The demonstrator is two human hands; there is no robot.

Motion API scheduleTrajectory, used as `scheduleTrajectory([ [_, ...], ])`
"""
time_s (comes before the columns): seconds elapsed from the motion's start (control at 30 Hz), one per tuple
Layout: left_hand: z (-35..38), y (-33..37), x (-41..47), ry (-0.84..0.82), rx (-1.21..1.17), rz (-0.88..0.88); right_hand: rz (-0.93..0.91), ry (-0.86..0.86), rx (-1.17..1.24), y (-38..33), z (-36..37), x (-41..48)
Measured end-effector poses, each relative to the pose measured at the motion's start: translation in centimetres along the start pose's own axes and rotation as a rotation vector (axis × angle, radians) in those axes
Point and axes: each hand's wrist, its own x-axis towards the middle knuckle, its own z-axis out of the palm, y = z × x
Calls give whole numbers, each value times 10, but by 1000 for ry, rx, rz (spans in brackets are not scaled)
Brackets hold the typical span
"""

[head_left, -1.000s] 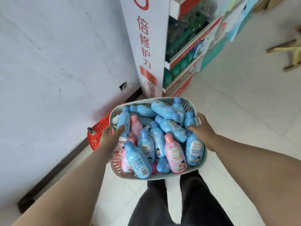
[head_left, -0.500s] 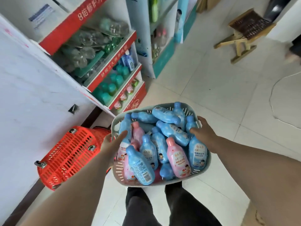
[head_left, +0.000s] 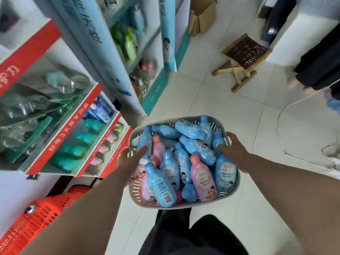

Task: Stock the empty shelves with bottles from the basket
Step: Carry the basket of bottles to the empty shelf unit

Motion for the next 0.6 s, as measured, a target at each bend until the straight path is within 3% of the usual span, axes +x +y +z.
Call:
scheduleTrajectory([
  [0.27, 80, 115, 66, 44, 60, 36, -2, -38, 0, -88, -67, 113],
  [0.6, 180, 216, 121, 233, -138, -69, -114, -171, -136, -208, -142, 272],
])
